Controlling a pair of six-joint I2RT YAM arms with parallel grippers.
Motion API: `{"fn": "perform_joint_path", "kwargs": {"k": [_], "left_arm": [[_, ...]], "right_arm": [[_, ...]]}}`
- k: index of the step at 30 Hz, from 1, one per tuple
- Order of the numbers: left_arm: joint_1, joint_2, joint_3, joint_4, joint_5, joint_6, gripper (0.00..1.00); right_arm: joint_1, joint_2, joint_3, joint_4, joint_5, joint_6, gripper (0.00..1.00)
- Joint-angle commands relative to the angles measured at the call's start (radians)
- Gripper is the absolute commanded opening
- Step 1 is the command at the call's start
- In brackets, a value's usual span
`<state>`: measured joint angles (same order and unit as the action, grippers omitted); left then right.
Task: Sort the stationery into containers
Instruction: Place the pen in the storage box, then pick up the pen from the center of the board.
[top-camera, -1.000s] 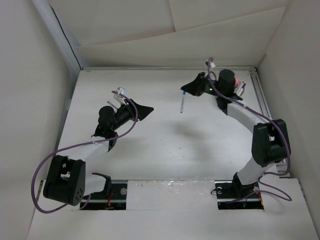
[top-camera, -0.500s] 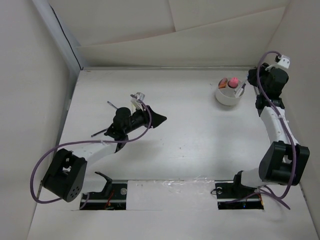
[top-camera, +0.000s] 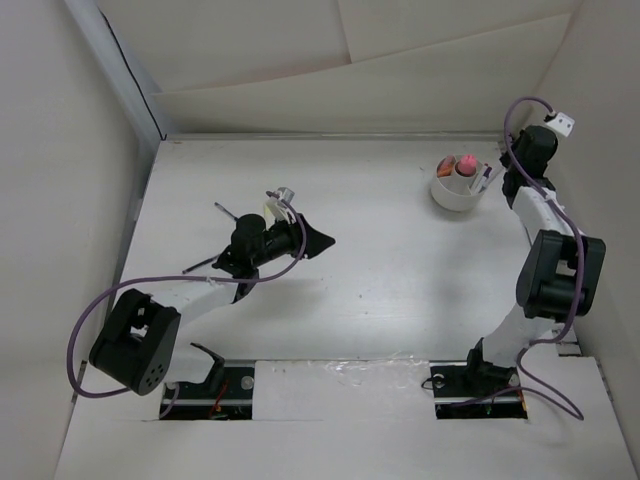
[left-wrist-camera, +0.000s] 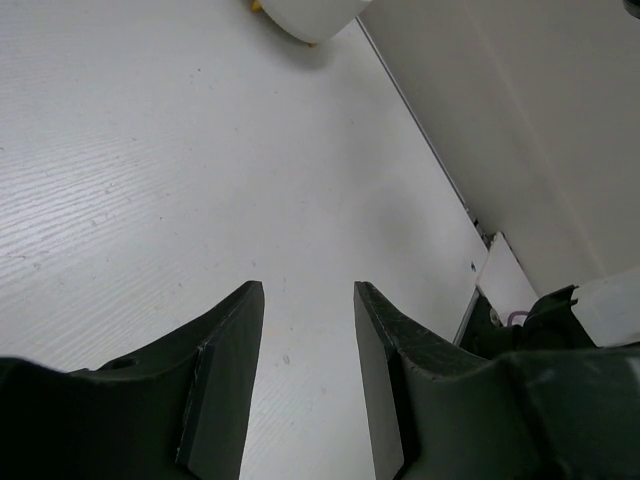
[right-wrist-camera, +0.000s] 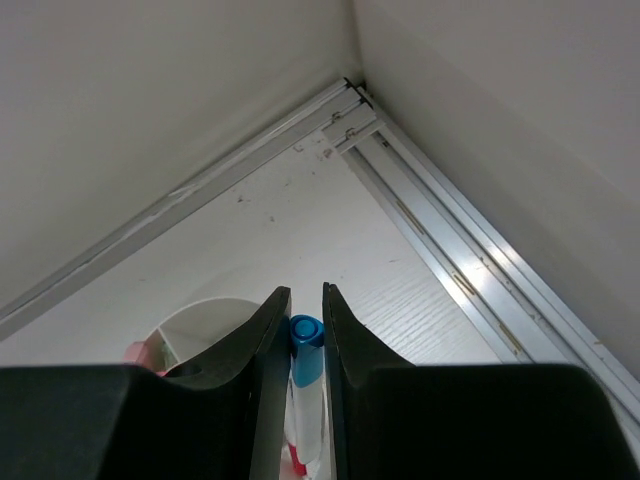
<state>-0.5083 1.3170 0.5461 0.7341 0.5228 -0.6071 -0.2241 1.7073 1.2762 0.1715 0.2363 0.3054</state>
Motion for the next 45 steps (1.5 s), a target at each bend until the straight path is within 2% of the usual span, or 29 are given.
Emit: {"fn": "perform_joint_path", "kwargs": {"k": [1, 9, 12, 13, 14, 18, 20, 21, 23, 28, 31, 34, 35, 36, 41, 45], "left_arm": [[0.002, -0.027, 0.043, 0.033, 0.013, 0.004, 0.37], [0.002, -0.048, 0.043, 0.011, -0.035, 0.015, 0.37], [0.002, -0.048, 0.043, 0.011, -0.046, 0.015, 0.37], [0.002, -0.048, 0.043, 0.011, -0.046, 0.024, 0.37], [0.002, -0.048, 0.043, 0.002, -0.056, 0.024, 0.37], [0.002, -0.061, 0.043, -0.038, -0.109, 0.033, 0.37], [0.002, -0.073, 0.043, -0.054, -0.15, 0.033, 0.37], [0.002, -0.082, 0.043, -0.073, -0.168, 0.033, 0.37], [0.002, -0.091, 0.055, -0.1, -0.223, 0.033, 0.37], [0.002, -0.13, 0.075, -0.205, -0.339, 0.009, 0.37], [0.002, -0.163, 0.095, -0.303, -0.446, -0.034, 0.37], [0.002, -0.193, 0.129, -0.376, -0.569, -0.065, 0.32], [0.002, -0.208, 0.129, -0.419, -0.599, -0.091, 0.29], [0.002, -0.208, 0.138, -0.438, -0.66, -0.105, 0.27], [0.022, -0.22, 0.172, -0.551, -0.828, -0.178, 0.18], [0.096, -0.179, 0.193, -0.61, -0.837, -0.227, 0.16]], "right_arm": [[0.028, 0.017, 0.081, 0.048, 0.079, -0.034, 0.06], [0.084, 0.072, 0.04, 0.069, 0.11, -0.023, 0.08], [0.11, 0.09, 0.022, 0.08, 0.132, -0.023, 0.15], [0.111, 0.091, 0.009, 0.08, 0.141, -0.023, 0.18], [0.111, 0.091, 0.009, 0.08, 0.141, -0.014, 0.29], [0.121, 0.011, -0.014, 0.08, 0.158, 0.018, 0.59], [0.121, -0.029, -0.023, 0.08, 0.149, 0.018, 0.64], [0.121, -0.072, -0.023, 0.08, 0.14, 0.018, 0.7], [0.121, -0.113, -0.023, 0.069, 0.107, 0.018, 0.74], [0.158, -0.291, -0.072, 0.031, 0.043, 0.07, 0.74], [0.232, -0.403, -0.171, 0.031, -0.02, 0.093, 0.64], [0.339, -0.46, -0.271, 0.031, -0.116, 0.093, 0.26], [0.374, -0.469, -0.293, 0.031, -0.141, 0.093, 0.07], [0.449, -0.469, -0.31, 0.031, -0.184, 0.093, 0.01], [0.656, -0.413, -0.368, 0.031, -0.291, 0.052, 0.0], [0.764, -0.348, -0.368, 0.005, -0.341, 0.003, 0.0]]}}
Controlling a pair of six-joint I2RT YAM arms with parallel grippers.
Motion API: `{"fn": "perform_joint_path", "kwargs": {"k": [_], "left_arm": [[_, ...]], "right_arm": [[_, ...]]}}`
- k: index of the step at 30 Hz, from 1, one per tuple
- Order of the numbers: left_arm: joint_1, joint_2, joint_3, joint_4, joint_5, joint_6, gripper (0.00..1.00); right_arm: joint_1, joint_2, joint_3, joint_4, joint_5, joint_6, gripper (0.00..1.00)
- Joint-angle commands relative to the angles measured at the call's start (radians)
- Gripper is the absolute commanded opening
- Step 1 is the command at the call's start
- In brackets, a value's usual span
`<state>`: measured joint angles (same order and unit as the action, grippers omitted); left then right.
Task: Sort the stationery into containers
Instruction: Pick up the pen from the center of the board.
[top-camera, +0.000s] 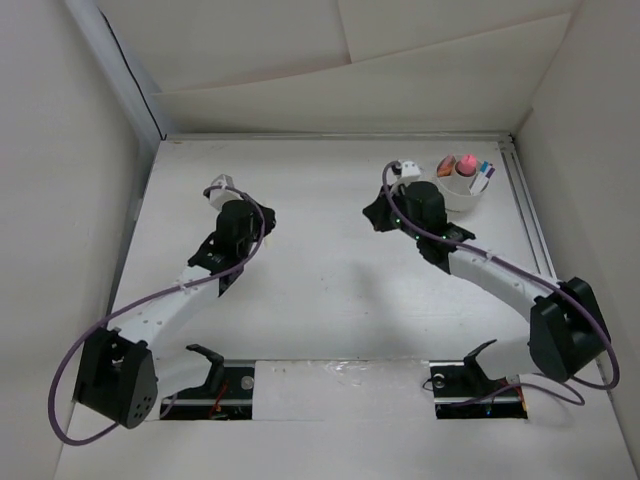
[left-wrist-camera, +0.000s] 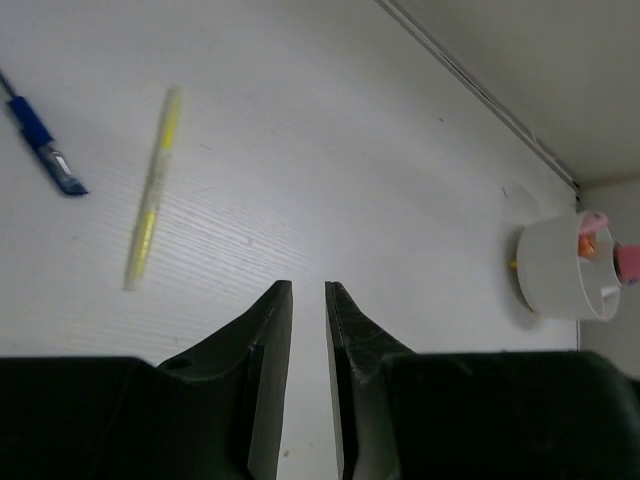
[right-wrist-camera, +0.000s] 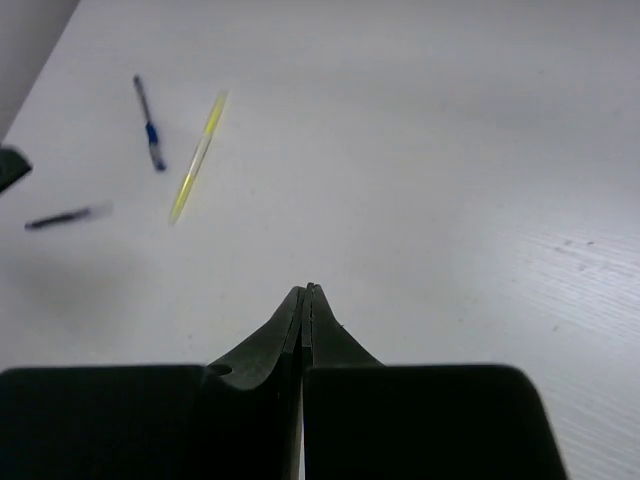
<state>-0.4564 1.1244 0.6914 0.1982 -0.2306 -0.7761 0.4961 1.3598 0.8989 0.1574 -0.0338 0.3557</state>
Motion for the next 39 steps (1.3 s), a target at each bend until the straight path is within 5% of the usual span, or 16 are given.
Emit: {"fn": "perform_joint_path", "kwargs": {"k": [1, 13, 24, 39], "left_arm": [[0.044, 0.027, 0.06, -0.083, -0.093, -0.058, 0.16], [0.382, 0.332, 0.212, -0.106, -0.003, -0.17, 0.17], [0.41, 0.679, 0.559, -0.324, -0.035, -0.121, 0.14], [0.41, 0.781, 0.579, -0.376, -0.064, -0.071, 0.22]], "right_arm": [[0.059, -0.001, 0.009, 0.019, -0.058, -0.047, 0.01], [0.125, 0.11, 0.003, 0.028, -0.109, -0.047, 0.15], [0.125, 0.122, 0.012, 0.028, -0.149, -0.057, 0.32], [0.116, 0.131, 0.012, 0.028, -0.178, -0.057, 0.34]]}}
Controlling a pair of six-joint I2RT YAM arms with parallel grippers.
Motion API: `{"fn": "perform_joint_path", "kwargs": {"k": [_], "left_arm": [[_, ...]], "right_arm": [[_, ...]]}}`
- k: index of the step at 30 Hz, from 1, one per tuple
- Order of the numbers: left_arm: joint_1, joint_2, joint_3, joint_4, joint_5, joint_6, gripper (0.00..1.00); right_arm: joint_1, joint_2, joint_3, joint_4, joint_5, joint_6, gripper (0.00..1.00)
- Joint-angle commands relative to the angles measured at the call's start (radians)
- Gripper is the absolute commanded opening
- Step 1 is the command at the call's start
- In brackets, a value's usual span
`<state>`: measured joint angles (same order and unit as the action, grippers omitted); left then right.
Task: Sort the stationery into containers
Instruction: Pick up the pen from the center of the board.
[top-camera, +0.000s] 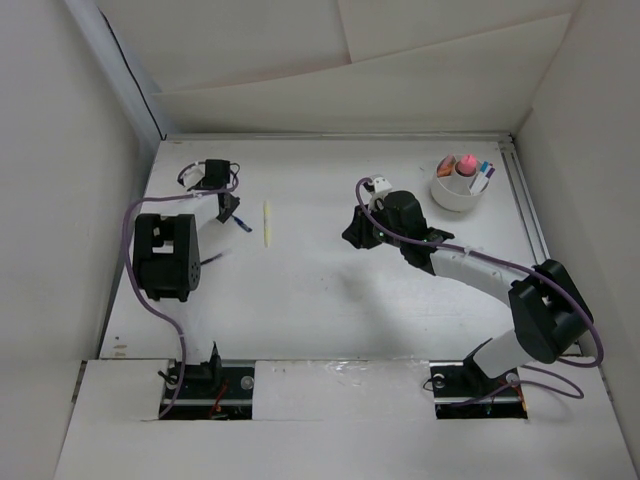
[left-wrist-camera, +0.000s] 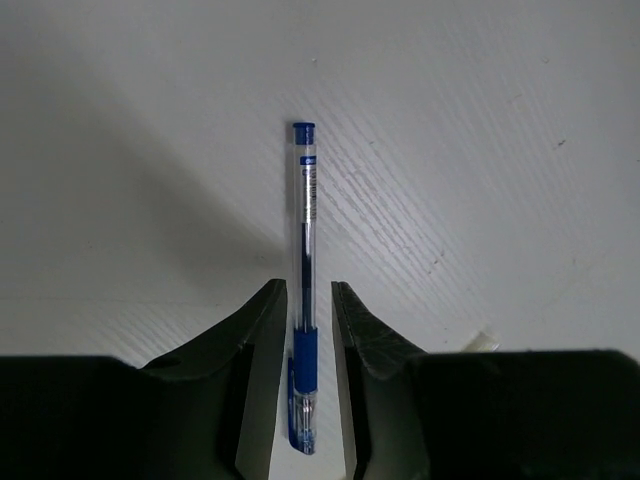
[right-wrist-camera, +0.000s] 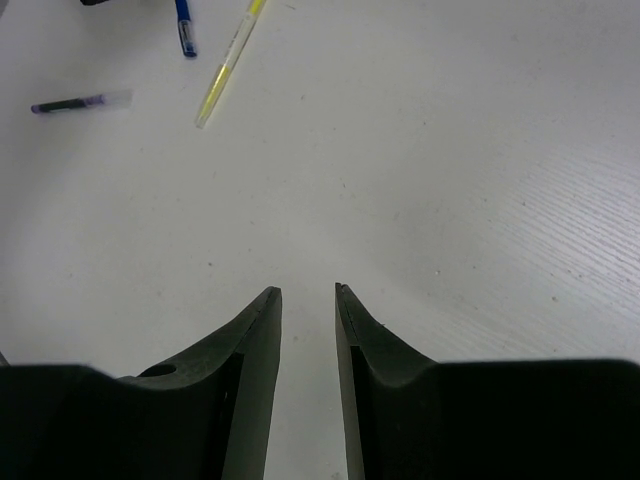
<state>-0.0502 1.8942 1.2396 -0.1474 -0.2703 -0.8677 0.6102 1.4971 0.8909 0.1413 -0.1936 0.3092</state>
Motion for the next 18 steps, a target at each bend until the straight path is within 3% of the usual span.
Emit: {"fn": "perform_joint_path", "kwargs": {"k": [1, 8, 14, 18], "left_arm": [[0.004, 0.011, 0.031, -0.031, -0.024, 0.021, 0.21], [0.004, 0.051, 0.049, -0.04, -0.024, 0.03, 0.18], [0.004, 0.06, 0.06, -0.04, -0.024, 0.03, 0.03], [0.004, 0.06, 0.051, -0.031, -0.033, 0.039, 0.0]], "right_arm": [[0.002, -0.006, 0.02, 0.044, -0.018, -0.01, 0.34], [0.002, -0.006, 0.02, 0.044, -0.018, -0.01, 0.34], [0.002, -0.015, 0.02, 0.044, -0.018, -0.019, 0.34], [0.002, -0.024, 0.02, 0.044, -0.009, -0.019, 0.34]]}}
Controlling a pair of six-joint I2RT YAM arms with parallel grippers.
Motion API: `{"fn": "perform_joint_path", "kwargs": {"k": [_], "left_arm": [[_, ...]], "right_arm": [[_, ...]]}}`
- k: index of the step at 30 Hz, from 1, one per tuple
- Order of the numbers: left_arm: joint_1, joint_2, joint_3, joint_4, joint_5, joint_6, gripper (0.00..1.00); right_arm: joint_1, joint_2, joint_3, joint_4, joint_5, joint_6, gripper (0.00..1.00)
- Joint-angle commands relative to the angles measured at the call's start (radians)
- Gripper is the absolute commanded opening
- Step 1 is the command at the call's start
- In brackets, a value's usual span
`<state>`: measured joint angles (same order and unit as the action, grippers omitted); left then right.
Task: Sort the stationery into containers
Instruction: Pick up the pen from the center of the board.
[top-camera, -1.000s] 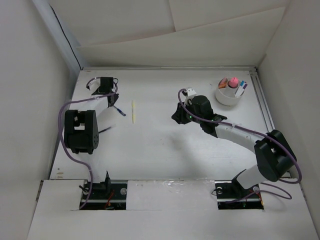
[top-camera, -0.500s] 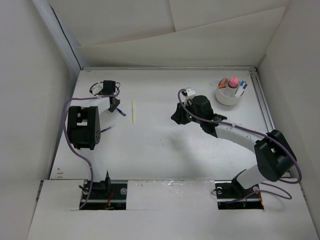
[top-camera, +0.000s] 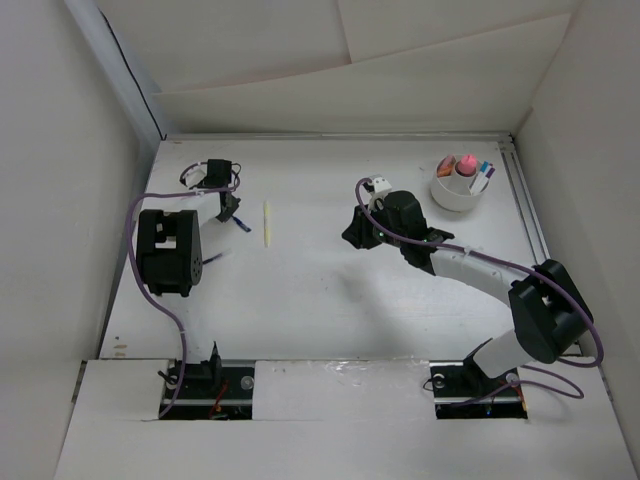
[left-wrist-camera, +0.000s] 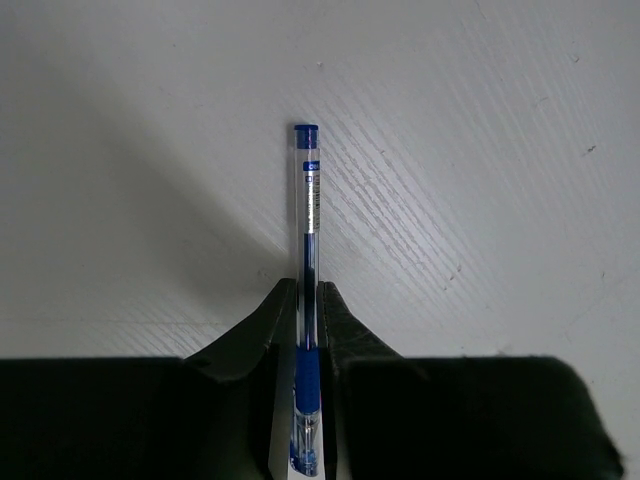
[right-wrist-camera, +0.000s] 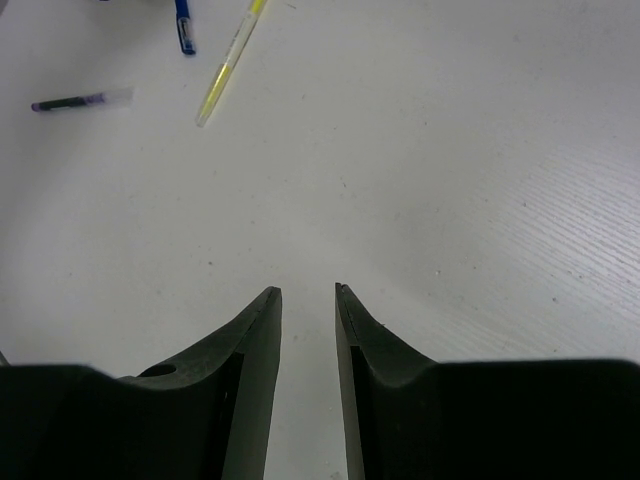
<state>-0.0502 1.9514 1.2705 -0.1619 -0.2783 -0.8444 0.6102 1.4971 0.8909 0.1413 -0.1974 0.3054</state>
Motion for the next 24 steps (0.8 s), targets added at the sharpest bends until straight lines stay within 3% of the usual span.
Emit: {"fn": "perform_joint_path", "kwargs": {"k": [1, 5, 10, 15, 18, 24], "left_arm": [[0.004, 0.003, 0.01, -0.016, -0.025, 0.016, 0.0], [0.004, -0.069, -0.054, 0.019, -0.025, 0.016, 0.0], [0.004, -0.242, -0.163, 0.123, 0.022, 0.016, 0.0], [-0.051, -0.403, -0.207, 0.131, -0.01, 0.031, 0.0], [-0.094, -0.494, -0.229, 0.131, 0.002, 0.051, 0.0], [-0.103, -0.661, -0.437, 0.373, 0.273, 0.091, 0.0]], "right_arm": [[0.002, -0.024, 0.02, 0.044, -0.005, -0.015, 0.34], [0.002, -0.034, 0.011, 0.044, -0.005, -0.015, 0.35], [-0.007, -0.034, 0.011, 0.053, -0.042, -0.015, 0.48], [-0.061, -0.034, 0.011, 0.113, -0.212, -0.015, 0.56], [-0.099, -0.024, 0.0, 0.142, -0.292, 0.004, 0.56], [-0.159, -0.072, 0.0, 0.162, -0.379, 0.044, 0.66]]}}
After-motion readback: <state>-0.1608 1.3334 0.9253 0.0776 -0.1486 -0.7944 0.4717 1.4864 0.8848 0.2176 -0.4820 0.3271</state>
